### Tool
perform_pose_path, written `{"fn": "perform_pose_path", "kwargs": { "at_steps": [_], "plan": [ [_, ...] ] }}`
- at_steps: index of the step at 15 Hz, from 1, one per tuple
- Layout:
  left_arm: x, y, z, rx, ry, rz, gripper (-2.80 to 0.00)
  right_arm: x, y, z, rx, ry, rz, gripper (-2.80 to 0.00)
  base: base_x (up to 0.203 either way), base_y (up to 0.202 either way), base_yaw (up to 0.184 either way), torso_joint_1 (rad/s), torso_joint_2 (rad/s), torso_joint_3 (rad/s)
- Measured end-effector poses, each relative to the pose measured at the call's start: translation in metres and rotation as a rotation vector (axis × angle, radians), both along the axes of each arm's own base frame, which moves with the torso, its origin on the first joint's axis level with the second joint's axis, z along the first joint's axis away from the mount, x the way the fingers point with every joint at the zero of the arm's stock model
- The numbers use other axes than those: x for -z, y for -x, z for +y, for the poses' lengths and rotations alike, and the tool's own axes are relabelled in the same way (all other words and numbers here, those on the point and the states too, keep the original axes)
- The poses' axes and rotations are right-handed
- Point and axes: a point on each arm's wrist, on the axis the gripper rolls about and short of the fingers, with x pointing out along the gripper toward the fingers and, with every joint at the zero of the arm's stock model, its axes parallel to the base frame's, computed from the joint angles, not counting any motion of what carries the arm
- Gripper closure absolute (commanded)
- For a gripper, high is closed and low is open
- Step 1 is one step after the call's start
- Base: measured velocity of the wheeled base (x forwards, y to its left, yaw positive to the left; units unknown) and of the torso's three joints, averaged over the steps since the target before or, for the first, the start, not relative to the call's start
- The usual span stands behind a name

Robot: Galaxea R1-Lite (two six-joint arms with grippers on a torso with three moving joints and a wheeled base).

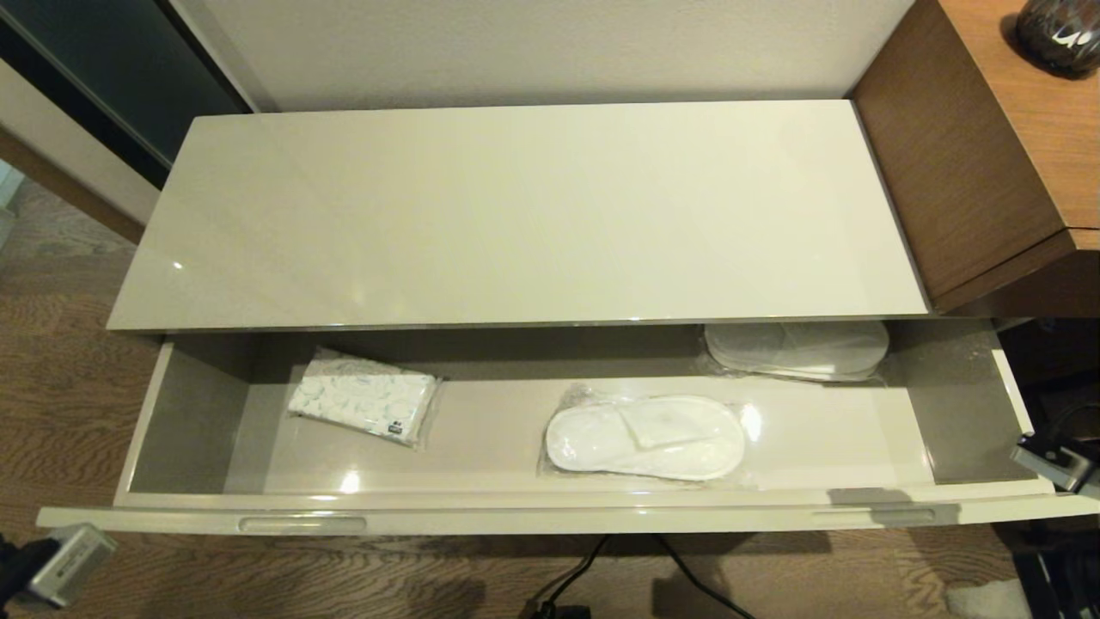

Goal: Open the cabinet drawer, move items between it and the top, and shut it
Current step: Close the drawer

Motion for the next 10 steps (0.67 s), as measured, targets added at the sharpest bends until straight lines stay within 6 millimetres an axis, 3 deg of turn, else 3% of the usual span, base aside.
{"fn": "perform_pose_path", "kwargs": {
  "at_steps": [4,10],
  "plan": [
    [0.007,-0.008,-0.003,0.029,0.018,0.053,0.0,0.004,0.002,0.01,0.0,0.001,0.009,0.0,0.0,0.0,0.0,0.0,0.0,0.0],
    [0.015,-0.015,-0.004,0.036,0.011,0.015,0.0,0.019,-0.016,0.015,0.075,0.102,-0.069,0.0,0.0,0.0,0.0,0.0,0.0,0.0]
  ]
}}
